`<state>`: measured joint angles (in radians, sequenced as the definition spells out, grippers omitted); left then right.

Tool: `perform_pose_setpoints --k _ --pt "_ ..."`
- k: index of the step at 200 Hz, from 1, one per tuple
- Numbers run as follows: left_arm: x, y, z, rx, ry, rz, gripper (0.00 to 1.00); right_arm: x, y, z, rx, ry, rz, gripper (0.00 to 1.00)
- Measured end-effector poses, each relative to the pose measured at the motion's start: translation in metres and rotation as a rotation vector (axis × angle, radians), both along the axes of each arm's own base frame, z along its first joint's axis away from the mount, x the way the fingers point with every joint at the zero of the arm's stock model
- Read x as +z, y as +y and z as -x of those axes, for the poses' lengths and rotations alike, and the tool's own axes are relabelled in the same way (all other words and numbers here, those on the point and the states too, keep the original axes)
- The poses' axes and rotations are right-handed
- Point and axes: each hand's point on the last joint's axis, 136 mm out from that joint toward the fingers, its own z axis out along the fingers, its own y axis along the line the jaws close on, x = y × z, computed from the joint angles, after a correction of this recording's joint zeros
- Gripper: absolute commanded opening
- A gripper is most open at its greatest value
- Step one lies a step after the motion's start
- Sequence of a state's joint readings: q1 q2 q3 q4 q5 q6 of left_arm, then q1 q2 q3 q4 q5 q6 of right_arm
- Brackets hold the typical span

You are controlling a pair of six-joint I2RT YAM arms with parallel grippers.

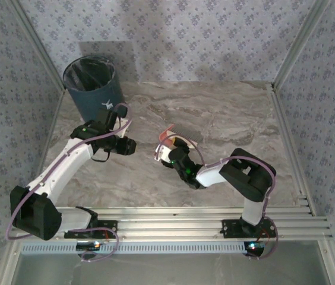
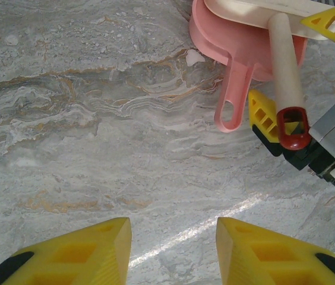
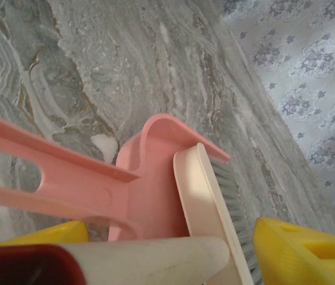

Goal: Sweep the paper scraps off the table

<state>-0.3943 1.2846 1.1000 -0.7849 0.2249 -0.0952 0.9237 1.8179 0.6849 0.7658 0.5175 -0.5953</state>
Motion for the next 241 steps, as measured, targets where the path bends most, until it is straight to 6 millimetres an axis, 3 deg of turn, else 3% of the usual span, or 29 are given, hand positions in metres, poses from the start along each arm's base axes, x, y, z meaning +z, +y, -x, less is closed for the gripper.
perform_pose_setpoints --k 48,142,180,241 --pt "0.0 0.0 0.0 0.0 0.0 0.0 0.43 -0.011 -0.005 0.004 -0.008 0.015 0.021 0.8" --pt "0.0 0.0 0.0 0.0 0.0 0.0 0.43 -0.012 -0.004 0.014 -0.007 -0.001 0.023 0.86" --pt "0.0 0.0 0.0 -0.001 0.001 0.0 0.43 -0.01 0.003 0.027 0.023 -0.003 0.027 0.88" --pt "-0.001 -0.001 0.0 -0.002 0.006 0.001 0.43 0.031 0.015 0.041 0.071 -0.041 -0.04 0.89"
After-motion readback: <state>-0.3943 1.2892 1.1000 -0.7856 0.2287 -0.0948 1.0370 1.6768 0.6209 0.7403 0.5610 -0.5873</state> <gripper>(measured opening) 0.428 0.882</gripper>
